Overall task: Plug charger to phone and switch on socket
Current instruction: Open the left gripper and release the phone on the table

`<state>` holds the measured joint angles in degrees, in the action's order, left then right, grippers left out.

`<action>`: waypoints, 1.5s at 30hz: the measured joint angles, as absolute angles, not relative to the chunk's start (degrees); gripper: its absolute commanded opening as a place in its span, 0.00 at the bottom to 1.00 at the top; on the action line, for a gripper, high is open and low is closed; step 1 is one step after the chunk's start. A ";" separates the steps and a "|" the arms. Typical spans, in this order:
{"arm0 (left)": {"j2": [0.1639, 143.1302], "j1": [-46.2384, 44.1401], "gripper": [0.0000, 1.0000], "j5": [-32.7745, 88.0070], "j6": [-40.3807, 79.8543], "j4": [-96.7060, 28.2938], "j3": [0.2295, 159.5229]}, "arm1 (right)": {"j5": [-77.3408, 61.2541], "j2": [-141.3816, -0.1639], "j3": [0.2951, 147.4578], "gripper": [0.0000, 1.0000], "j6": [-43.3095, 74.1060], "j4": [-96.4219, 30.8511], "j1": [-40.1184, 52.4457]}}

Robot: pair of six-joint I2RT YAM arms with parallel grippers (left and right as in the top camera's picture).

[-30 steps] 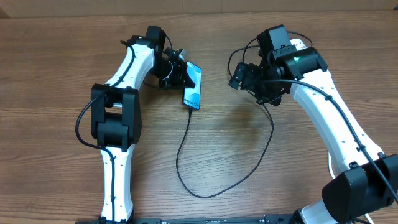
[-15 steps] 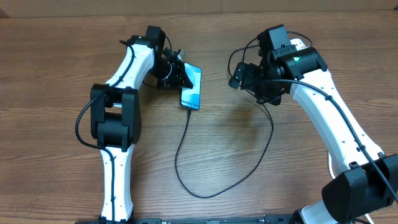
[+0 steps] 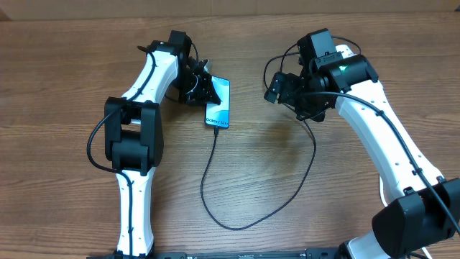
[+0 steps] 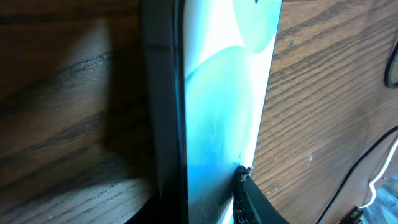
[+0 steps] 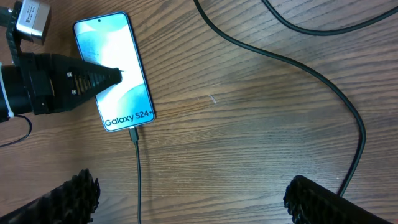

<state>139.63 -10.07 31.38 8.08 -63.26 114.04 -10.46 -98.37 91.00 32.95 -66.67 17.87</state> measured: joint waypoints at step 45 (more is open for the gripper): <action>138.56 -10.15 0.24 16.34 8.60 -67.79 114.93 | -9.61 -98.37 91.00 1.00 32.93 -66.96 17.89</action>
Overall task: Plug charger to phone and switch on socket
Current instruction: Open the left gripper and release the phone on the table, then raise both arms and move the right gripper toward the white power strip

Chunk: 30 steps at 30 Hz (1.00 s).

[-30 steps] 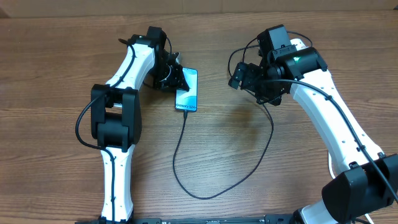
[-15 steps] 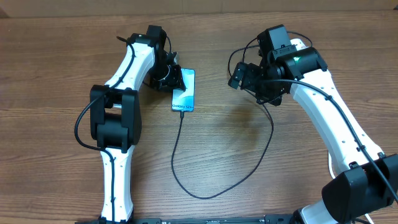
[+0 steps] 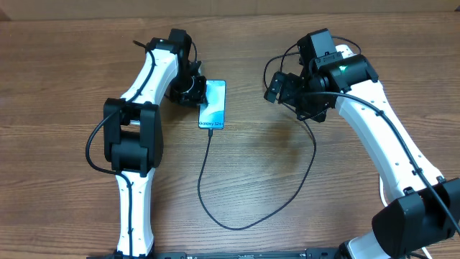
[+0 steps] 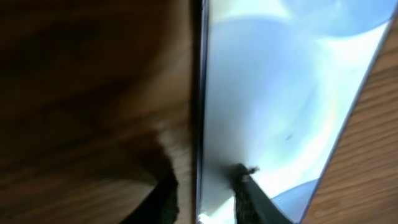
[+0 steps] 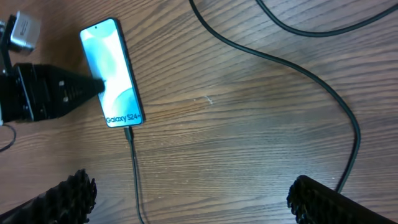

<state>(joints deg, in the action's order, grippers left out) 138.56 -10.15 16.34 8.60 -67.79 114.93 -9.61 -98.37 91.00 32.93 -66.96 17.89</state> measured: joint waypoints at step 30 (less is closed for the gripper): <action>117.10 -7.77 1.00 14.31 8.86 -96.49 160.29 | -10.94 -100.18 104.38 0.98 18.13 -70.70 -7.31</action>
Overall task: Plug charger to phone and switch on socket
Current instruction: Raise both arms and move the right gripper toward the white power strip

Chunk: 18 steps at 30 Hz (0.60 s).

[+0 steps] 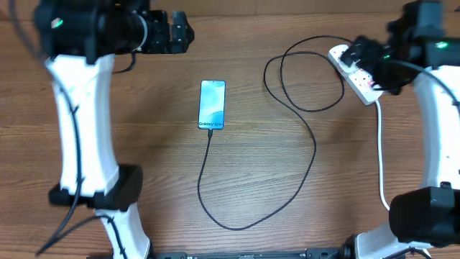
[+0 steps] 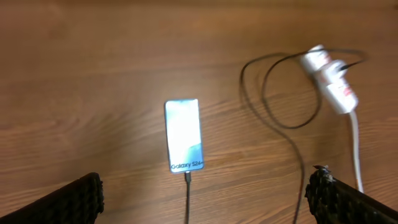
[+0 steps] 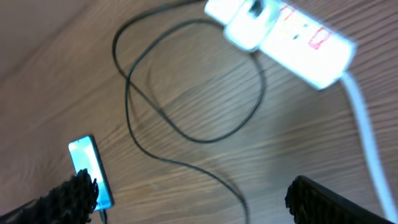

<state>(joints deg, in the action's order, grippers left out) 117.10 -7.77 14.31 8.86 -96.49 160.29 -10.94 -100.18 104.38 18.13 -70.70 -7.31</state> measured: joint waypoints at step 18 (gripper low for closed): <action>112.18 -7.77 1.00 12.12 8.86 -96.68 160.53 | 11.92 -123.66 120.73 1.00 13.93 -60.29 -13.54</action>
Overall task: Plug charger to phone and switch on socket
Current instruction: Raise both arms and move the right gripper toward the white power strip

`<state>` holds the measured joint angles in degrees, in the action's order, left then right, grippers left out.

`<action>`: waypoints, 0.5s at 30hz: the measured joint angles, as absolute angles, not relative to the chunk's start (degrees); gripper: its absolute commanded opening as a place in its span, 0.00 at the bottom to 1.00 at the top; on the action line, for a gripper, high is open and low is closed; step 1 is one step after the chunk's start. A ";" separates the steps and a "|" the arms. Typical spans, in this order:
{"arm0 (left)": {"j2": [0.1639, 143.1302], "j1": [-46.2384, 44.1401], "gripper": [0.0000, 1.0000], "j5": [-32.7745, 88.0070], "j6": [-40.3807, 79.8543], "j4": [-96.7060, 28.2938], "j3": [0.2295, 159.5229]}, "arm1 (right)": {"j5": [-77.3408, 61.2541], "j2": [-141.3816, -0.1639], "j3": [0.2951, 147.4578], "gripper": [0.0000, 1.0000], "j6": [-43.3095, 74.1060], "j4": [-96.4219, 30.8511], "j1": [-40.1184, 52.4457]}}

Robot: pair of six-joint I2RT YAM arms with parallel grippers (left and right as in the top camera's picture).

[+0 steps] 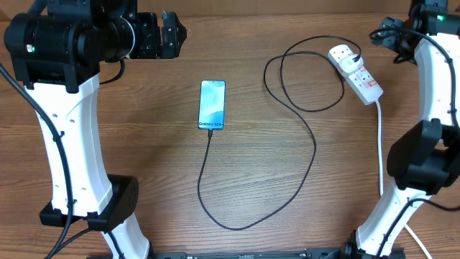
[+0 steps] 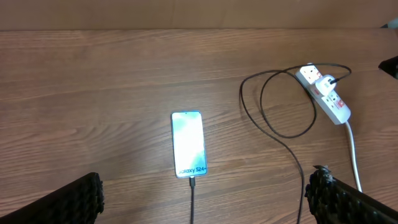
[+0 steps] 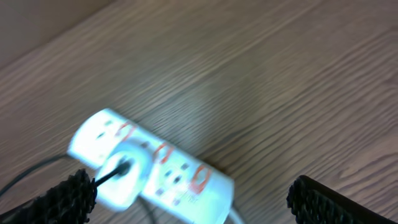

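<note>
The phone [image 1: 212, 104] lies screen-up and lit at the table's middle, also in the left wrist view [image 2: 188, 144]. A black cable [image 1: 206, 173] is plugged into its near end and loops right to a white plug in the white power strip [image 1: 356, 72]. The strip shows red switches [image 3: 198, 177]. My left gripper [image 2: 205, 200] is open, raised high at the back left [image 1: 171, 34], well away from the phone. My right gripper [image 3: 194, 198] is open at the back right [image 1: 392, 36], beyond the strip, holding nothing.
The strip's white lead [image 1: 379, 151] runs down the right side toward the table's front edge. The cable's round loop [image 1: 305, 72] lies left of the strip. A pale wall edge [image 2: 186, 12] borders the back of the wooden table [image 1: 108, 180].
My right gripper has moved further to the back right, so the strip now fills its view close up. The left gripper has barely shifted. Phone and cable lie as before.
First my left gripper's fingers were on the skewed phone, with the cable in it, while the right gripper hung open mid-table. Then the phone lay straighter and further left. Then both arms were up and away, the right one near the strip, where it is now.
</note>
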<state>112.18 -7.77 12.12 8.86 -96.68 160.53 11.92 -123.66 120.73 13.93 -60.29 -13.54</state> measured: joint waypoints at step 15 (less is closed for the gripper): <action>112.18 -7.79 1.00 11.88 8.86 -96.68 160.53 | 13.43 -134.45 119.77 1.00 14.55 -57.12 -15.38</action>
<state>112.18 -7.79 11.88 8.86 -96.68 160.53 13.43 -134.45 119.77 14.55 -57.12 -15.38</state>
